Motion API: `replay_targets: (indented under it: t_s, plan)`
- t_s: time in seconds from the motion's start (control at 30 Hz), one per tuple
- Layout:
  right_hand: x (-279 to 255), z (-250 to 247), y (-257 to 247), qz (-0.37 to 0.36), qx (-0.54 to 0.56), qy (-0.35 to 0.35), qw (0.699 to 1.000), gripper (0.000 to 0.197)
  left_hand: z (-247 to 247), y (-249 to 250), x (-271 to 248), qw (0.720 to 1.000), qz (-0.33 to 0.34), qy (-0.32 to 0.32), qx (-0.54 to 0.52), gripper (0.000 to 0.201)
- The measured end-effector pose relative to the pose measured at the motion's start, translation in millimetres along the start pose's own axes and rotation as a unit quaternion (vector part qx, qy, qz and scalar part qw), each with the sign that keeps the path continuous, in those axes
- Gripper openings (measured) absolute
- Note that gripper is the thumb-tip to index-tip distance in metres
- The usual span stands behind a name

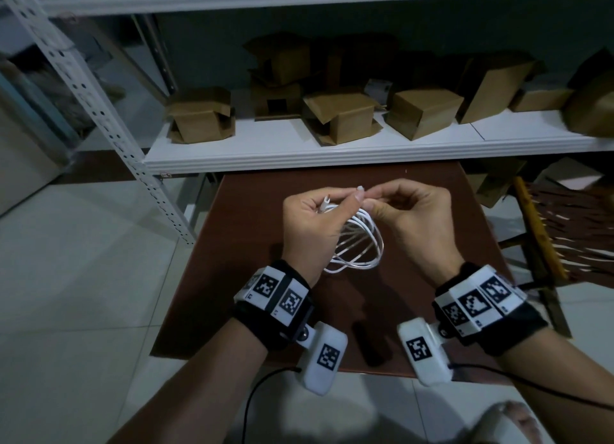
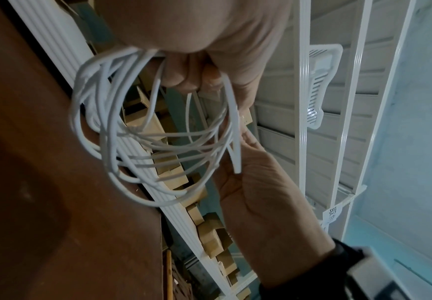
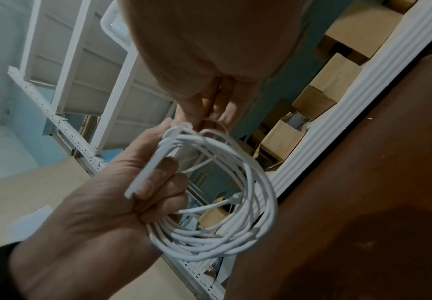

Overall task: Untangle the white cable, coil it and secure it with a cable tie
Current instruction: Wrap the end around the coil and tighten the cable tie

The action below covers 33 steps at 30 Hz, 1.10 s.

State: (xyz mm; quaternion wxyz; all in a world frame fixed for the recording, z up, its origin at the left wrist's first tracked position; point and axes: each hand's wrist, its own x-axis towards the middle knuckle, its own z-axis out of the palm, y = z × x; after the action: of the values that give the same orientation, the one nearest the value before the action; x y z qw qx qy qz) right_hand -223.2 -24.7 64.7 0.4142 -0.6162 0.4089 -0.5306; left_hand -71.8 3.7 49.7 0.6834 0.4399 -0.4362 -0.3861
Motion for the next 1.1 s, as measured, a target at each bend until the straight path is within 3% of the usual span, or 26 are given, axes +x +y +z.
replay_targets:
  t_s: [0.3,0.5,1.1]
  plan:
    - [-1,-1,-2,0.004,-0.008,0.001,1.000,0.010,0,4,0,1.000,0.012,-0.007,0.028,0.011]
    - [-8,5,-2,-0.008,-0.069,0.000,0.998,0.009,0,3,-2,0.999,-0.008,0.036,0.035,0.014]
    - [-2,4,-3,0.066,0.074,0.025,0.995,0.011,1,10,-3,0.997,-0.009,0.045,0.060,0.014]
